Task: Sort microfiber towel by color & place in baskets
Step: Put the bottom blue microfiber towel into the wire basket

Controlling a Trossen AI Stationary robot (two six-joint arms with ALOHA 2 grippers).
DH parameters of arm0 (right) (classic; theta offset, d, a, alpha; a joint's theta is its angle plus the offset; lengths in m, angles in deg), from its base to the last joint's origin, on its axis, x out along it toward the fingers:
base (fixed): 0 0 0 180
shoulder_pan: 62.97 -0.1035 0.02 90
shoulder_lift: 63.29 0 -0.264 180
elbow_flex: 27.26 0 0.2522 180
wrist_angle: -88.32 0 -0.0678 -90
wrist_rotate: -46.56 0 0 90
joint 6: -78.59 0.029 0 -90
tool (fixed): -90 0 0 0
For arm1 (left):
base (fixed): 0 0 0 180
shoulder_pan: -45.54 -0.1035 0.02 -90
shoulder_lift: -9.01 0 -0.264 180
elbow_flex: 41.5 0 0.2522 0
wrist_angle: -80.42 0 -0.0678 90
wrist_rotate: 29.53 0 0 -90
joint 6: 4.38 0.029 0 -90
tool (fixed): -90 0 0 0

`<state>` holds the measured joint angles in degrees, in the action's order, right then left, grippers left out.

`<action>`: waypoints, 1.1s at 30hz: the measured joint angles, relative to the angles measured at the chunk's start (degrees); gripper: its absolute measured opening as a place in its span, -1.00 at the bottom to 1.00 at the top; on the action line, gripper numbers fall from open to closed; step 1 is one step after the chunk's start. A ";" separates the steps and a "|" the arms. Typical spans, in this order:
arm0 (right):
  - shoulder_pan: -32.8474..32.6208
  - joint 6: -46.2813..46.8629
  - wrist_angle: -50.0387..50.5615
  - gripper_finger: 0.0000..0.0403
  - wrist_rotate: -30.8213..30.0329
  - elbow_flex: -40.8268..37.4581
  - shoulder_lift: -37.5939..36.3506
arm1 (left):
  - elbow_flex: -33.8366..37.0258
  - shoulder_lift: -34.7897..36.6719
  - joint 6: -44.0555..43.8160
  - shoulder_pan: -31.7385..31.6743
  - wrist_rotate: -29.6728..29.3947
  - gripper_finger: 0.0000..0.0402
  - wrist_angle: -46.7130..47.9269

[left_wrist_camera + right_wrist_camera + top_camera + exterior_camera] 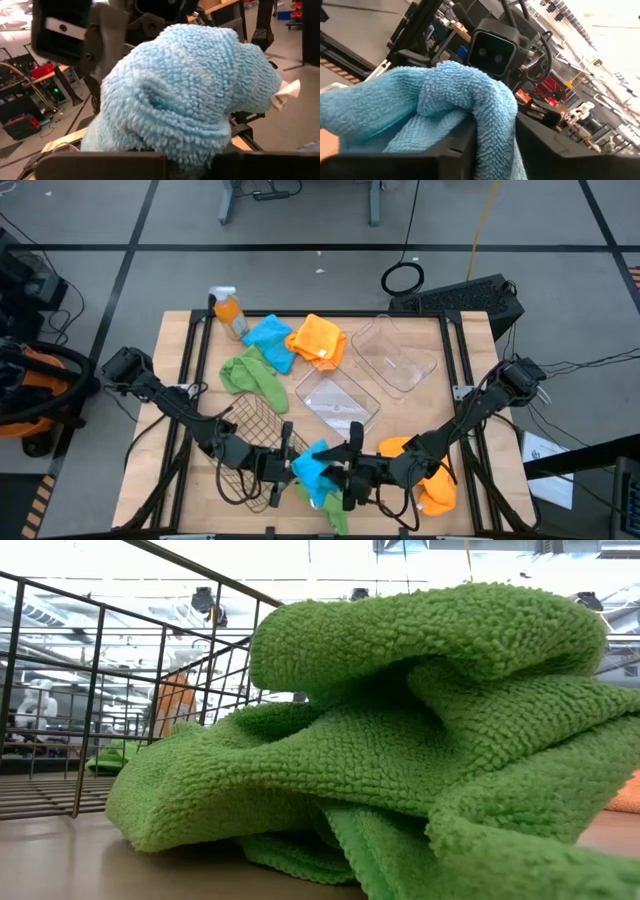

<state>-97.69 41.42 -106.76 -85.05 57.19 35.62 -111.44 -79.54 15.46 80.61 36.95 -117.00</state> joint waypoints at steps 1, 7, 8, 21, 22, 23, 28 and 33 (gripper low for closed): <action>-0.13 1.10 0.02 -0.27 -0.26 0.00 -0.02 | 0.00 0.00 0.05 0.00 0.09 -0.91 0.19; -3.18 9.66 0.50 0.16 -14.39 0.00 -0.22 | -0.02 0.22 0.14 0.04 -2.84 -0.79 1.04; -4.21 10.92 0.64 0.24 -18.79 0.00 -0.22 | -0.02 0.35 0.15 0.07 -3.19 -0.80 1.18; -11.28 30.95 6.65 0.71 -27.02 -0.15 -0.22 | -0.17 3.15 -1.50 0.29 -9.88 -0.85 6.61; -10.78 33.46 8.56 0.70 -25.82 -0.15 -0.13 | -0.17 3.15 -1.50 0.22 -10.80 -0.85 6.63; -10.16 35.76 9.88 0.69 -24.52 -0.15 0.19 | -0.17 3.15 -1.50 0.24 -11.84 -0.85 6.71; -6.58 37.99 11.03 0.67 -22.78 -0.15 2.17 | -0.17 3.15 -1.53 0.20 -15.58 -0.85 6.93; -3.27 38.25 10.62 0.66 -20.04 -0.15 2.49 | -0.17 3.13 -2.31 0.20 -15.62 -0.85 7.77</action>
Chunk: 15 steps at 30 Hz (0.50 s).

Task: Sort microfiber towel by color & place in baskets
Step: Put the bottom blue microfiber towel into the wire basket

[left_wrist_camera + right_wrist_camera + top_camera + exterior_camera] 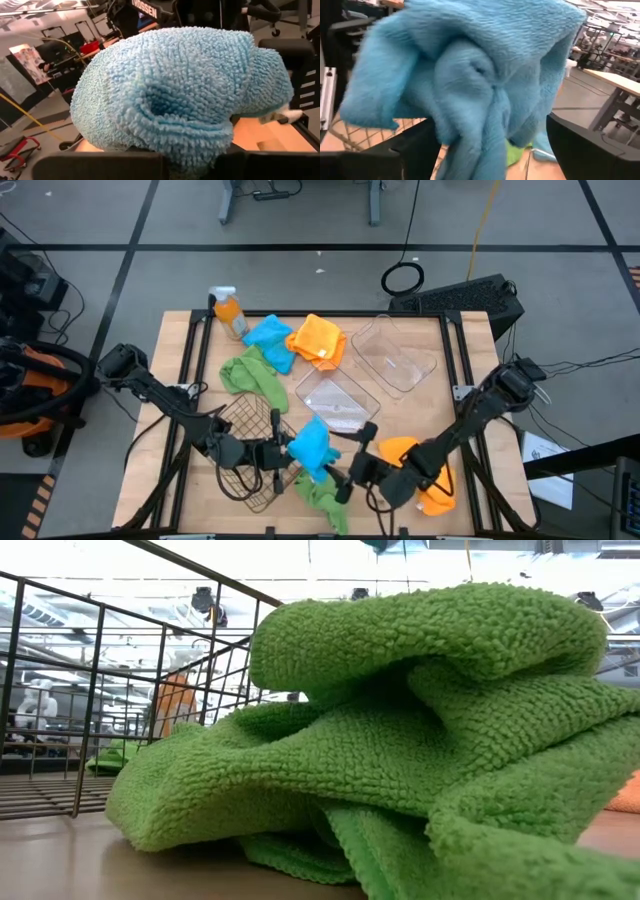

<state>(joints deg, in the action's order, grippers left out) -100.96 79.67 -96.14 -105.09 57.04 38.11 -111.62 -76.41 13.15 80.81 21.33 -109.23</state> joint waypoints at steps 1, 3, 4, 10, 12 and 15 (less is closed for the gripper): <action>0.57 -0.02 -0.13 0.65 1.97 0.00 0.00 | 0.00 0.00 -0.26 0.02 0.09 -0.85 0.03; 1.63 0.00 -0.46 0.62 7.53 0.00 0.00 | 0.00 0.00 -0.32 0.02 1.38 -0.85 0.02; 2.09 0.02 -0.40 0.59 10.30 0.00 0.00 | 0.00 0.00 -0.33 0.00 2.32 -0.85 0.02; 3.51 0.22 0.51 0.19 15.41 0.02 0.00 | 0.02 0.00 -0.74 0.03 6.05 -0.85 -0.31; 3.49 0.14 0.91 -0.03 15.43 0.02 0.00 | 0.02 0.00 -0.81 0.30 6.04 -0.85 -0.72; 3.42 -0.91 0.94 -0.40 15.54 0.02 0.00 | 0.04 0.00 -1.18 0.88 6.08 -0.85 -1.10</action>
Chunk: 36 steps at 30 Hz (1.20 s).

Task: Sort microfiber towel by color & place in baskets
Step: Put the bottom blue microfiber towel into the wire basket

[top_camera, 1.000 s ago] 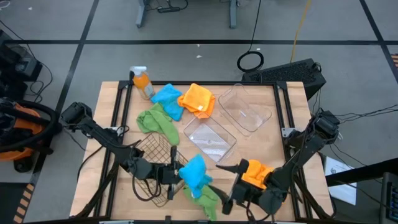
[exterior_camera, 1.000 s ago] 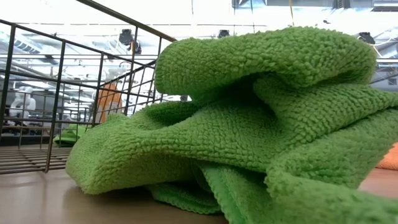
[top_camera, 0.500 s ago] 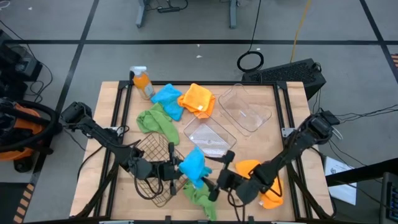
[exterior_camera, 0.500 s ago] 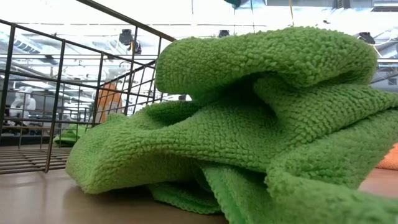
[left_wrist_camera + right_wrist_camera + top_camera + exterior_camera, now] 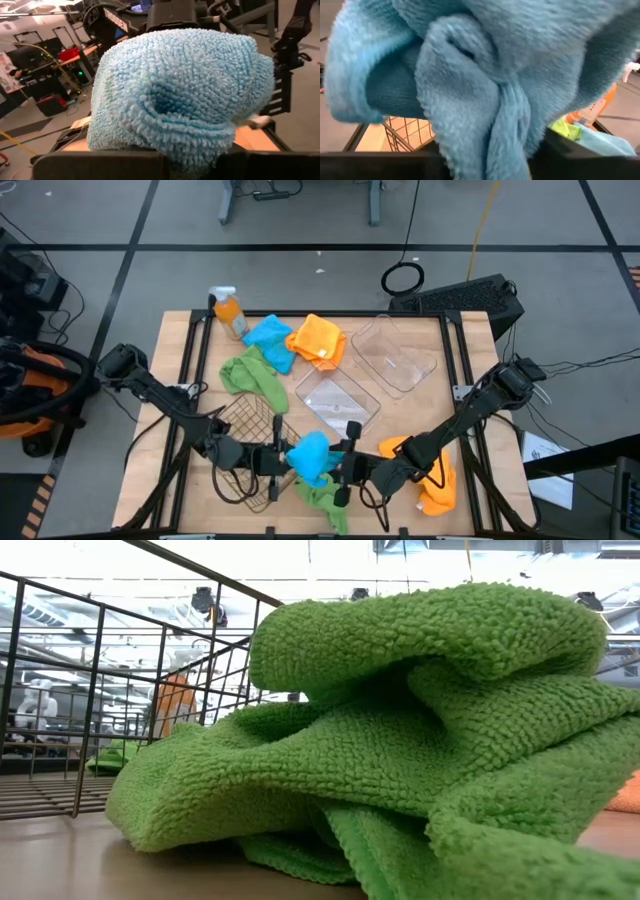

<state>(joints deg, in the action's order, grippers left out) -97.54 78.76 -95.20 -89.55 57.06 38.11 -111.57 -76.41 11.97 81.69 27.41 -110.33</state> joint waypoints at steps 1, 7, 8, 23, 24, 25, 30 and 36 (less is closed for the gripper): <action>-0.01 -0.45 0.06 -0.52 0.03 0.00 0.00 | 0.00 0.00 -0.86 0.03 0.03 -0.83 0.05; 0.00 -1.86 1.53 -0.93 -0.43 0.02 0.00 | 0.00 0.00 -5.52 0.04 0.09 -0.51 2.35; 0.00 -1.79 1.69 -0.90 -0.50 0.02 0.00 | 0.00 -0.02 -5.54 0.06 0.22 -0.42 2.95; -1.22 -2.25 1.14 -0.95 -4.74 0.07 0.02 | 0.04 0.02 -3.78 1.48 -0.79 0.56 4.06; -1.17 -2.21 1.14 -0.94 -4.74 0.07 0.02 | 0.07 0.02 -3.53 1.46 -0.36 0.57 3.15; -1.06 -2.19 1.14 -0.94 -4.66 0.07 0.02 | 0.07 -0.06 -3.48 1.40 0.15 0.57 2.21; -0.14 -2.17 0.87 -0.93 -1.67 0.11 0.00 | 0.09 -1.99 0.23 1.24 1.43 0.57 -2.87; 0.82 -1.04 -0.13 -0.93 2.09 0.11 -0.01 | 0.11 -4.77 4.38 1.26 1.75 0.57 -8.31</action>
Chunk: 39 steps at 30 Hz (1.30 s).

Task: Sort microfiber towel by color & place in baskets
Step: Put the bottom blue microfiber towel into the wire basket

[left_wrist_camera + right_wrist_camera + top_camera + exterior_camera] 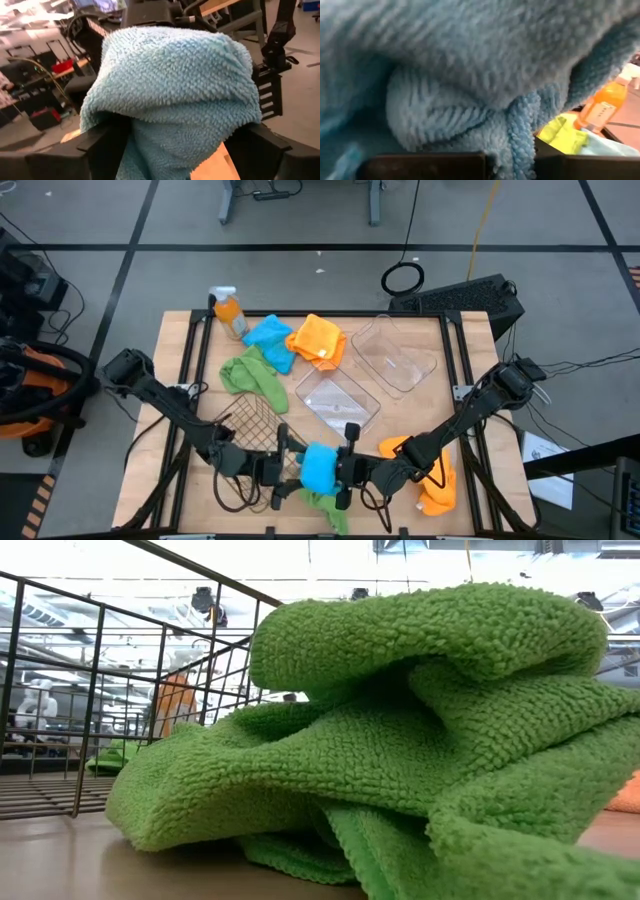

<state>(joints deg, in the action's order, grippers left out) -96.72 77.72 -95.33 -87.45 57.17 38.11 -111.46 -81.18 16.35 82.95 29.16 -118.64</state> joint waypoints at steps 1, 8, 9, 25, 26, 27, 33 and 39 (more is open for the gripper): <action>0.01 0.05 0.00 -0.93 0.03 0.00 -0.01 | 0.00 -0.44 1.20 0.00 -0.02 0.57 -1.30; 0.01 0.19 -0.15 -0.93 0.92 0.00 -0.08 | 0.04 -1.20 5.26 0.15 0.90 0.52 -3.75; 0.01 0.20 -0.15 -0.93 0.94 0.00 -0.08 | 0.04 -1.20 5.78 0.15 1.14 0.47 -3.74; -0.26 -1.21 -1.06 -0.43 -0.42 -0.07 -0.86 | -0.15 1.92 5.09 1.14 -3.50 -0.86 -2.61; -0.28 -1.25 -0.74 -0.35 -0.35 -0.07 -1.14 | -0.15 2.35 5.09 1.60 -4.23 -0.86 -2.62; -0.29 -1.35 -0.12 -0.28 -0.09 -0.07 -1.26 | -0.15 2.76 5.15 2.03 -5.31 -0.87 -2.54; -0.71 -2.93 0.74 0.10 0.28 -0.07 -1.49 | -0.15 6.26 5.10 4.04 -16.23 -0.90 3.77; -1.13 -2.86 2.87 0.30 0.21 -0.07 -1.67 | -0.13 9.00 0.87 6.66 -20.93 -0.91 9.87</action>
<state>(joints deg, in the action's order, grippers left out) -97.85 74.86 -92.46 -87.24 57.11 36.43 -111.60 -72.18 17.22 89.61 8.23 -108.77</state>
